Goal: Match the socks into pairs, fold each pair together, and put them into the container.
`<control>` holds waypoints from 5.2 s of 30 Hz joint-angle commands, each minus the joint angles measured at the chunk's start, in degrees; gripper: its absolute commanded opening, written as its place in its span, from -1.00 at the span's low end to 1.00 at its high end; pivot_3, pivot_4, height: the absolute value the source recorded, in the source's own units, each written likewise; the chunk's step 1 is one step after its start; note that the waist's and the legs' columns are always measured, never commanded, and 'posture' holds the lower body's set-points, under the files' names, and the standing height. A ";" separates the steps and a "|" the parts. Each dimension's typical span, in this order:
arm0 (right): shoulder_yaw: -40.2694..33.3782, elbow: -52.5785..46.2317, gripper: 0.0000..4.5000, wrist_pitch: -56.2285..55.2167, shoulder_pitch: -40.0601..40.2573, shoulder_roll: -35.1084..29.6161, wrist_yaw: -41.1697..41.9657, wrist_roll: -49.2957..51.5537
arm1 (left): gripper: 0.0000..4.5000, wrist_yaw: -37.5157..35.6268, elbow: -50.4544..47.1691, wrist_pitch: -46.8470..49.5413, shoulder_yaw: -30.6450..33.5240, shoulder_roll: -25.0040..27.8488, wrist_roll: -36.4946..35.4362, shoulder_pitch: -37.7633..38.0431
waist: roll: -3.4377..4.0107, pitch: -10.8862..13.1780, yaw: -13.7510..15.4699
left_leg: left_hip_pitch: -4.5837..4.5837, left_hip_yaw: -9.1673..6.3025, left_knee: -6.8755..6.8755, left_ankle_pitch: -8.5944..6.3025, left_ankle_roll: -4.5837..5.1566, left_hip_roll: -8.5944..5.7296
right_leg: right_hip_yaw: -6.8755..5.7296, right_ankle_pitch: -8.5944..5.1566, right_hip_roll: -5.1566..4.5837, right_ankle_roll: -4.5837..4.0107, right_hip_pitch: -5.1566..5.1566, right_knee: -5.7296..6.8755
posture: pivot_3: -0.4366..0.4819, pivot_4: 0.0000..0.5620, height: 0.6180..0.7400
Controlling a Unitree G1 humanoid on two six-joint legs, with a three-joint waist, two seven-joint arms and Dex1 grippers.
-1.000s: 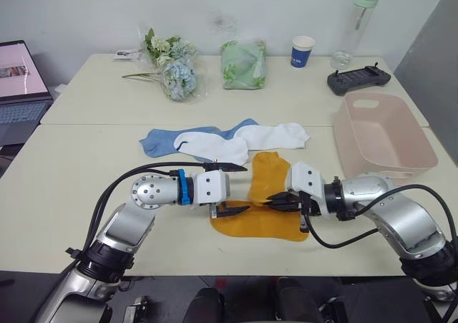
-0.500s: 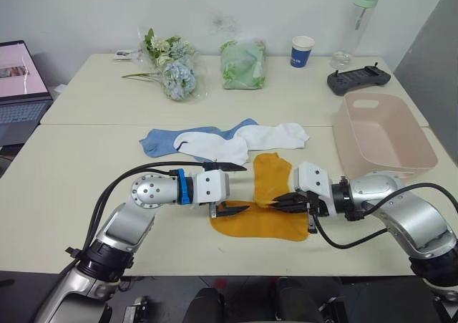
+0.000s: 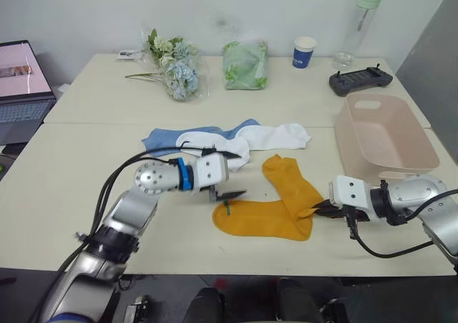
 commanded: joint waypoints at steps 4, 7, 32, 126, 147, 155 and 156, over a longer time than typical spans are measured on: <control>-0.73 -1.84 -0.99 -0.05 0.29 2.30 -0.25 0.49 | 1.00 5.43 17.50 14.04 3.82 -11.70 -4.32 -11.57 | -0.04 0.01 0.08 | -0.04 -0.03 0.05 0.01 -0.02 -0.04 | -0.04 0.00 -0.01 0.00 0.00 0.00 | -0.05 -0.47 1.00; -0.69 -2.56 -0.99 0.49 0.50 3.03 -0.42 0.05 | 1.00 3.99 24.57 15.17 4.46 -14.73 -4.79 -15.52 | -0.05 0.02 -0.24 | -0.05 -0.04 0.08 0.02 -0.03 -0.08 | -0.03 0.00 -0.04 0.01 0.00 -0.02 | -0.05 -0.47 1.00; -2.70 -3.84 -1.00 3.03 0.06 5.14 -2.18 0.88 | -0.99 0.44 39.27 10.10 1.36 -20.50 2.18 -21.89 | -0.05 0.02 -0.14 | -0.06 -0.06 0.22 0.03 -0.06 -0.30 | 0.08 0.03 -0.23 0.09 -0.02 0.02 | -0.05 -0.47 1.00; -25.32 2.16 -1.00 46.97 -17.61 37.63 -43.55 25.33 | -0.99 8.22 -16.91 57.16 16.09 -4.01 -31.42 1.42 | 0.08 0.04 -0.48 | -0.15 -0.17 0.51 -0.08 0.23 -0.25 | 0.34 0.35 -0.18 0.21 -0.13 0.06 | -0.05 -0.47 1.00; -6.28 17.43 -0.80 31.19 -22.55 40.46 -35.63 14.57 | -0.80 24.09 -29.24 64.94 16.01 -13.25 -39.50 18.46 | 0.09 0.01 -0.20 | -0.11 -0.16 0.47 0.04 0.00 -0.24 | 0.36 0.37 -0.21 0.19 -0.10 -0.03 | -0.05 -0.47 1.00; -14.03 12.92 0.38 32.10 -20.93 39.14 -37.25 17.69 | 0.24 18.49 -33.57 64.61 19.05 -3.84 -43.04 18.93 | 0.11 0.02 -0.30 | -0.10 -0.17 0.41 0.04 0.00 -0.20 | 0.32 0.36 -0.18 0.18 -0.12 0.01 | -0.05 -0.47 1.00; -14.19 11.96 0.52 32.49 -20.43 38.63 -37.09 17.96 | 0.37 17.82 -34.01 64.64 19.32 -2.65 -43.75 19.01 | 0.10 0.02 -0.30 | -0.10 -0.18 0.35 0.04 0.00 -0.19 | 0.32 0.36 -0.18 0.18 -0.13 -0.01 | -0.05 -0.47 1.00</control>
